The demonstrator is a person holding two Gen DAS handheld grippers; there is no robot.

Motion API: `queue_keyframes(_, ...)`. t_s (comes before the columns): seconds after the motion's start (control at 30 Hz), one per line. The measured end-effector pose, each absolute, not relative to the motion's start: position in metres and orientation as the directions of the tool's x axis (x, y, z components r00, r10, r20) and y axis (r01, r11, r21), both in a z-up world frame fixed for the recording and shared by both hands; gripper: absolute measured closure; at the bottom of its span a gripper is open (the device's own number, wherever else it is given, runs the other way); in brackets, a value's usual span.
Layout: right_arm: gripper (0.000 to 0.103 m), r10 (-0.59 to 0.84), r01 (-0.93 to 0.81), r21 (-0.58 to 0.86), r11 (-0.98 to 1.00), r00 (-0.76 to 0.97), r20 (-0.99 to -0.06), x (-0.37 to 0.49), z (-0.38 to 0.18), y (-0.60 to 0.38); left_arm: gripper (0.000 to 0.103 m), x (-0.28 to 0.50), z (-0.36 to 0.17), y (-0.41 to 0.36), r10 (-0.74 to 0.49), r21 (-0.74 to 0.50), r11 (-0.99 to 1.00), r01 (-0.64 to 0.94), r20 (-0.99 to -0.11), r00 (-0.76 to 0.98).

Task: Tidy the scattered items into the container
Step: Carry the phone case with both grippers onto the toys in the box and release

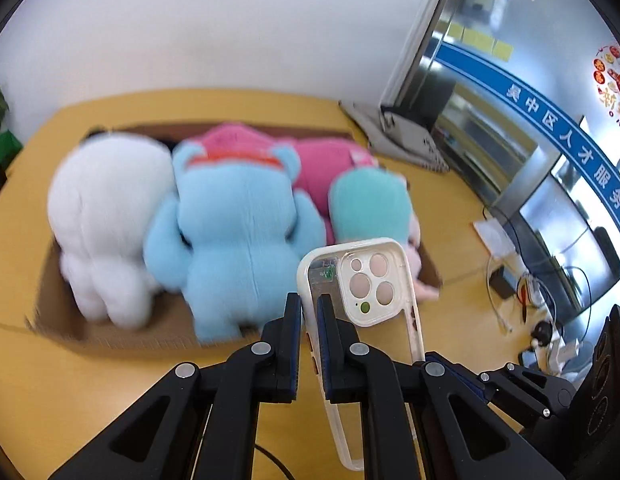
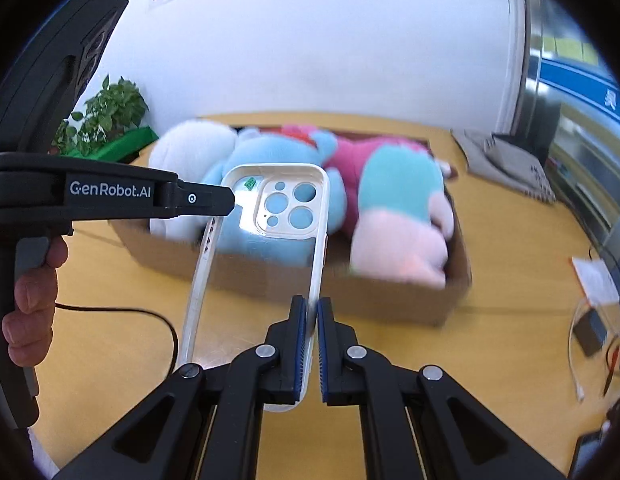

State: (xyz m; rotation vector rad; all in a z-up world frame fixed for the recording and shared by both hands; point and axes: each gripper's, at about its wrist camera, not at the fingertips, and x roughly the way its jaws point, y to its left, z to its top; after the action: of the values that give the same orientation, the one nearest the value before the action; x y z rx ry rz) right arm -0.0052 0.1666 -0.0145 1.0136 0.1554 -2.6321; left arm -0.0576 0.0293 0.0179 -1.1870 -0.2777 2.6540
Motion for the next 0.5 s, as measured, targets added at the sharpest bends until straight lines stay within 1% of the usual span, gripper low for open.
queue_keyframes(0.13,0.098,-0.247,0.325,-0.021,-0.945,-0.759,-0.603,-0.038,0.018,0.152,0.095,-0.097,0.051,0.019,0.263,-0.236,-0.962,-0.138,-0.667,-0.697)
queue_keyframes(0.27,0.098,-0.244,0.31,-0.017,-0.951,-0.78,-0.577,-0.093,0.043,0.14,0.095,-0.148,0.078,0.015,0.22,-0.173,-0.975,-0.141,-0.645,-0.732)
queue_keyframes(0.4,0.098,-0.236,0.301,-0.023,-0.953,-0.79,-0.567,-0.149,0.057,0.125,0.095,-0.199,0.09,0.002,0.232,-0.194,-0.971,-0.139,-0.641,-0.731)
queue_keyframes(0.5,0.098,-0.236,0.296,0.0,-0.955,-0.764,-0.6,-0.19,0.05,0.118,0.095,-0.242,0.078,-0.007,0.247,-0.218,-0.967,-0.133,-0.672,-0.698)
